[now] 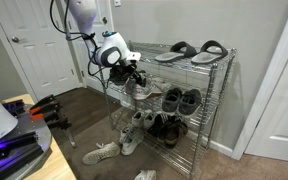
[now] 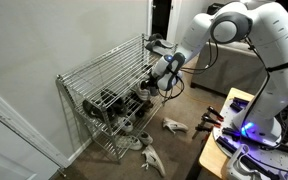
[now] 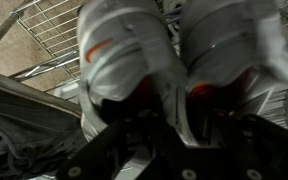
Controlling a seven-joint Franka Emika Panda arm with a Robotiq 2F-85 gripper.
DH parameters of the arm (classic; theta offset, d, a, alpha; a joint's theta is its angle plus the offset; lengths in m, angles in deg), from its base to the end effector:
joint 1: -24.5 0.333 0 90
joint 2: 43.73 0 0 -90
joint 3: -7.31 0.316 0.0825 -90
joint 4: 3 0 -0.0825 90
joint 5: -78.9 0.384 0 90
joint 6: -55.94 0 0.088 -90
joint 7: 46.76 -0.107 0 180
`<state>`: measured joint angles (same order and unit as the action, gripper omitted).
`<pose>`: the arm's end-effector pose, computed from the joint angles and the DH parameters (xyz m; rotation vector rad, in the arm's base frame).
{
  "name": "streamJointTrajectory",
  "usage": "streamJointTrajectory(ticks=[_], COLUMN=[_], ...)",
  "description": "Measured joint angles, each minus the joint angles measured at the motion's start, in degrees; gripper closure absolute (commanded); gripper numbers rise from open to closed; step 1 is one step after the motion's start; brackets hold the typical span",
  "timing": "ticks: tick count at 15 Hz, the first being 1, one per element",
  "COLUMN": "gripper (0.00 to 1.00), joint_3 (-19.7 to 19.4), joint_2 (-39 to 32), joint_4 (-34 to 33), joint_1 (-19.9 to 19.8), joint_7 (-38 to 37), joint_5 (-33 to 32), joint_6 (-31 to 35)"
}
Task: Move the white pair of shoes to the second shelf
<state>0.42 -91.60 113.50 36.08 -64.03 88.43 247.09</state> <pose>0.5993 0.0327 0.0847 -2.9887 0.4974 -0.7461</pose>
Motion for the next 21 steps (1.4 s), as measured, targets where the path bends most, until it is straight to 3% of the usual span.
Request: streamJointTrajectory(ticks=[4, 6, 14, 21], gripper=[0.07, 0.0, 0.0, 0.0], joint_3=[-0.3, -0.33, -0.56, 0.45], joint_2=[0.0, 0.01, 1.99, 12.26], joint_4=[-0.9, -0.89, 1.3, 13.38], joint_1=[0.0, 0.0, 0.0, 0.46], joint_7=[0.0, 0.01, 0.42, 2.5], joint_5=[0.0, 0.0, 0.0, 0.0], joint_6=[0.0, -0.01, -0.02, 0.06])
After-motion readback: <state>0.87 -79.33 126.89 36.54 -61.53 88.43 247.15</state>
